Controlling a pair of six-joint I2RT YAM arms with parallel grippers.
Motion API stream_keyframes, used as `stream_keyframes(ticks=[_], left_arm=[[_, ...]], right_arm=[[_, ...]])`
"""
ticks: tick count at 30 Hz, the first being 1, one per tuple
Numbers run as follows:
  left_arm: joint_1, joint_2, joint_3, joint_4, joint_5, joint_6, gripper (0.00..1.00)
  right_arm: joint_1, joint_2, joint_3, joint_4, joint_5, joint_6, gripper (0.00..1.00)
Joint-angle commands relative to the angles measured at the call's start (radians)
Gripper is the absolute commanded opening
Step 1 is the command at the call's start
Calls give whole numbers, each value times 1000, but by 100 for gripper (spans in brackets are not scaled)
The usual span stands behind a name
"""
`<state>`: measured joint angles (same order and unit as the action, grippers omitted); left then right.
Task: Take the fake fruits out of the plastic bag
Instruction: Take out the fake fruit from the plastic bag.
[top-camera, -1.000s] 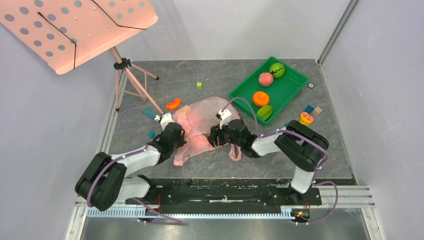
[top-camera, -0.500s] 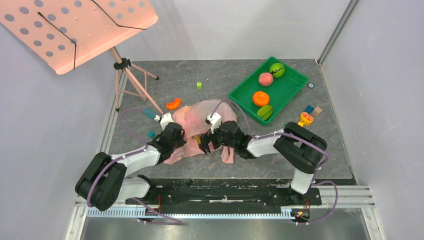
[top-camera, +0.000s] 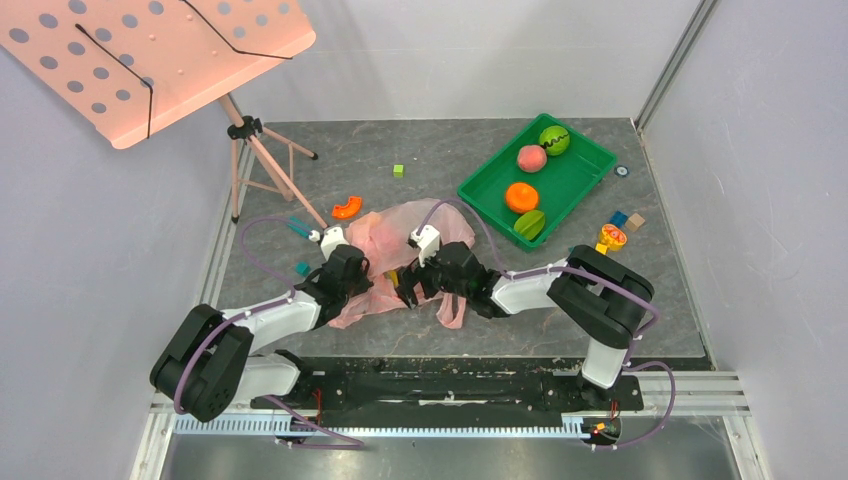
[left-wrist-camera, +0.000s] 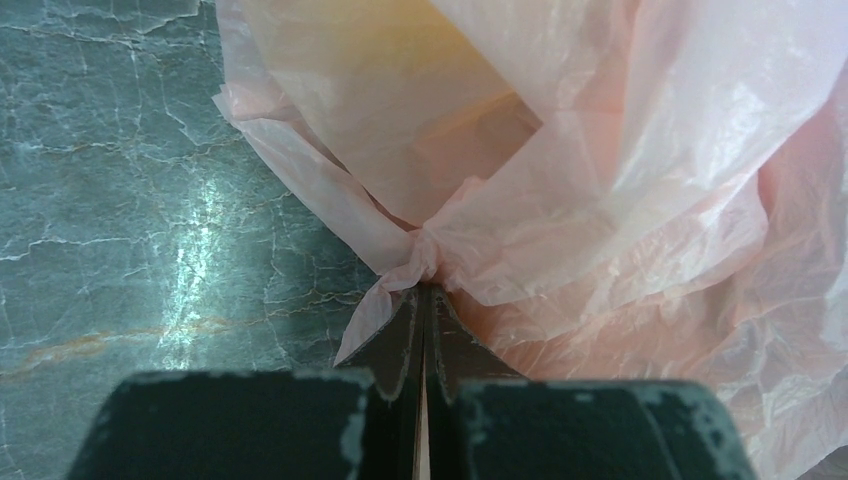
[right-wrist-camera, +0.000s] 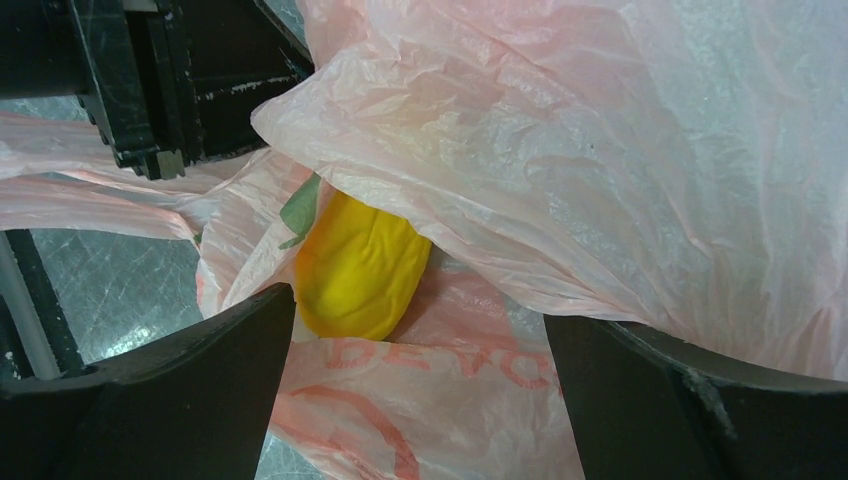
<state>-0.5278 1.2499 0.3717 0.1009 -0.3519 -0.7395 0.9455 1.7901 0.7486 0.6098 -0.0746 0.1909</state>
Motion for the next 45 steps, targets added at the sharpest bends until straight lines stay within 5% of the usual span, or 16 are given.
stream_keyframes(ticks=[1, 40, 45], left_arm=[[5, 2, 12, -1, 30, 21, 2], [5, 2, -36, 48, 78, -1, 2], [4, -3, -36, 48, 77, 1, 2]], right_arm=[[14, -30, 44, 26, -12, 27, 98], [59, 213, 251, -73, 26, 67, 98], [59, 188, 222, -44, 47, 50, 86]])
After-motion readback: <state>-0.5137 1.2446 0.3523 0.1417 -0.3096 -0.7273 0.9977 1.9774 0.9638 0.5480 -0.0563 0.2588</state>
